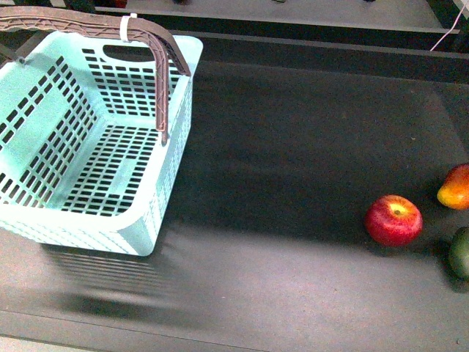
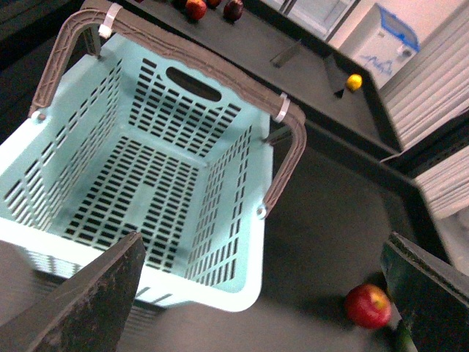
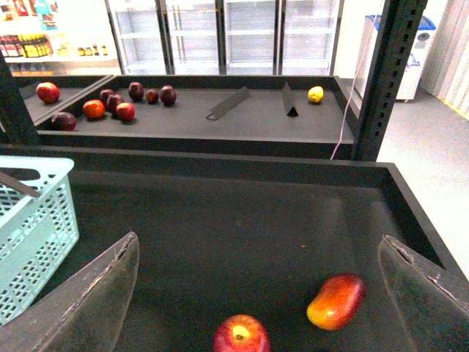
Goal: Pick apple with right arm and hold basket with left
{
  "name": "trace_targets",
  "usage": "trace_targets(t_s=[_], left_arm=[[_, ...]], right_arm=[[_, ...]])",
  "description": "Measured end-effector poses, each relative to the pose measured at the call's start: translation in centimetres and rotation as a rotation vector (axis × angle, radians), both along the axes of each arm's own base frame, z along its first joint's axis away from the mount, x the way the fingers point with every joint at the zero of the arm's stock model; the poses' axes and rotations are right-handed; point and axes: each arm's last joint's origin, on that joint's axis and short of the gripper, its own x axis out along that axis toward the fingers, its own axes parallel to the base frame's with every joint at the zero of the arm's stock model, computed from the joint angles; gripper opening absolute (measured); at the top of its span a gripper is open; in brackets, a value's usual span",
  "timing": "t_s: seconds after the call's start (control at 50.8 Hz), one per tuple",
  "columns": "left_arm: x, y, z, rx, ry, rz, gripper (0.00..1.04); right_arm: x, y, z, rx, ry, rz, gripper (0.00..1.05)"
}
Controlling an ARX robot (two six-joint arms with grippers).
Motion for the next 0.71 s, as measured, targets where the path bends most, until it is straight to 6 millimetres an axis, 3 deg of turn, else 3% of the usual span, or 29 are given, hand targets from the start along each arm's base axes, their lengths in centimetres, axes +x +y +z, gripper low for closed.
trace_targets(t_s=[0.256,0.492,0.709], left_arm=[[6.6,0.1,1.3,-0.306,0.118,0.089,0.98],[15.7,-1.8,0.2,-0.48,0.299,0.14,0.98],[20.2,-2.6,0.4,-0.523,0.33,0.166,0.98]], right_arm=[[0.0,0.0,0.0,0.0,0.0,0.0,0.96],[0.0,0.0,0.0,0.0,0.0,0.0,0.96],[0.0,0.0,0.0,0.0,0.0,0.0,0.96]])
